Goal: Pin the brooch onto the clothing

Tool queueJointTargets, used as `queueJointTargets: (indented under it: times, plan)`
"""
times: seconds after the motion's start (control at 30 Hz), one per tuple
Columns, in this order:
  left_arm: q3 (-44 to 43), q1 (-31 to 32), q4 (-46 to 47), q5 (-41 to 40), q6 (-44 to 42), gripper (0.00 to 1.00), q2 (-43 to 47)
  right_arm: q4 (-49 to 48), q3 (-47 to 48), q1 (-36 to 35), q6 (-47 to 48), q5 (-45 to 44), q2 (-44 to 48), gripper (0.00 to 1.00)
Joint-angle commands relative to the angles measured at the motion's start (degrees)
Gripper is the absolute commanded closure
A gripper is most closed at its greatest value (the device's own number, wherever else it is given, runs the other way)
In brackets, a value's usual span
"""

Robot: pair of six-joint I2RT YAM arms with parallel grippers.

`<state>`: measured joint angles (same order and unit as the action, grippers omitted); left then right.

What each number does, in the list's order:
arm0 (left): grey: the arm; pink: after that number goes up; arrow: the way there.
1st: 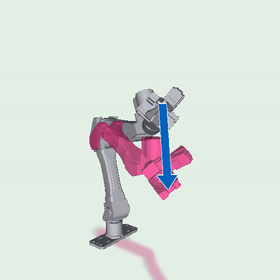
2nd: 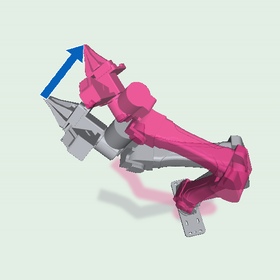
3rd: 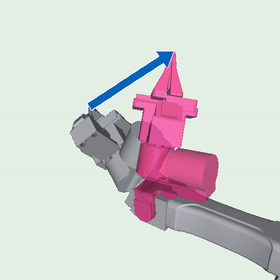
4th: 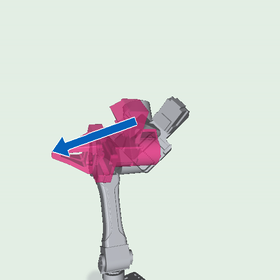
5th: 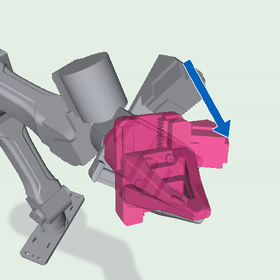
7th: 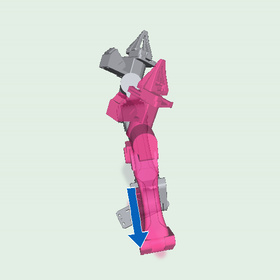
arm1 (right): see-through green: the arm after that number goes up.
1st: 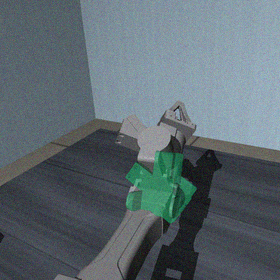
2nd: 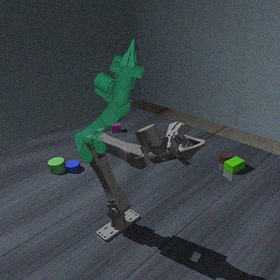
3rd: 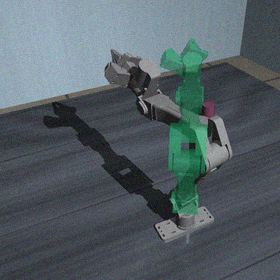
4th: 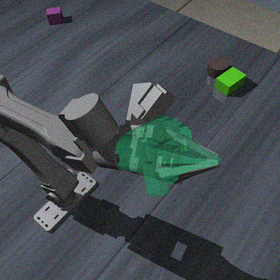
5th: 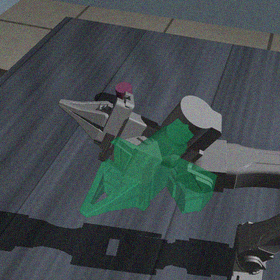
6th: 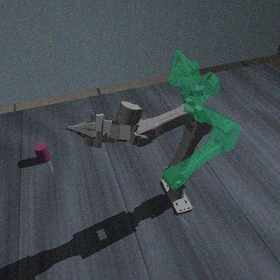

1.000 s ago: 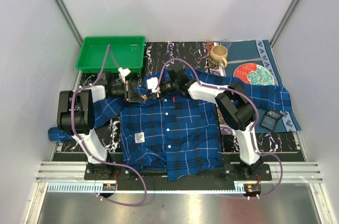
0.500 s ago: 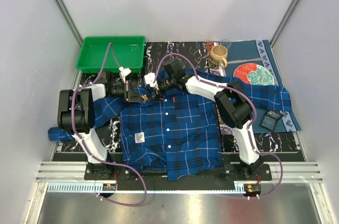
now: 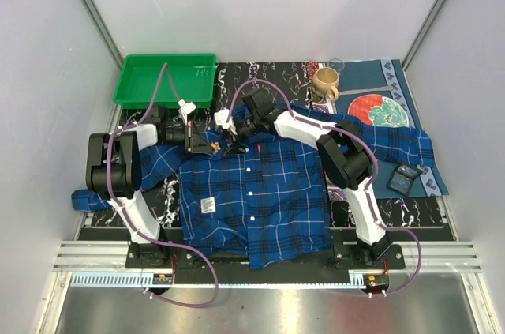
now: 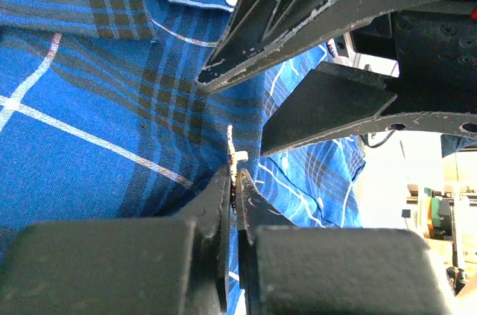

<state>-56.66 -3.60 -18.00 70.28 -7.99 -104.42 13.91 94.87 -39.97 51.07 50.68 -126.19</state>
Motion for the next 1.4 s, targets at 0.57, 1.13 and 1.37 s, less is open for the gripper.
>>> queueJointTargets:
  times: [0.57, 1.13, 1.37]
  plan:
    - [-3.7, 0.0, -6.9, 3.8, -11.2, 1.00, -0.9, 5.1, 8.0, -0.2, -2.6, 6.0, -3.7, 0.41]
    - [-4.8, 0.5, -9.3, 3.7, -13.5, 1.00, -1.0, 5.5, 10.2, -1.3, -4.5, 5.0, -5.6, 0.39]
    - [-5.2, 0.6, -10.2, 3.6, -14.5, 1.00, -1.0, 5.5, 11.4, -1.3, -5.9, 5.8, -6.3, 0.48]
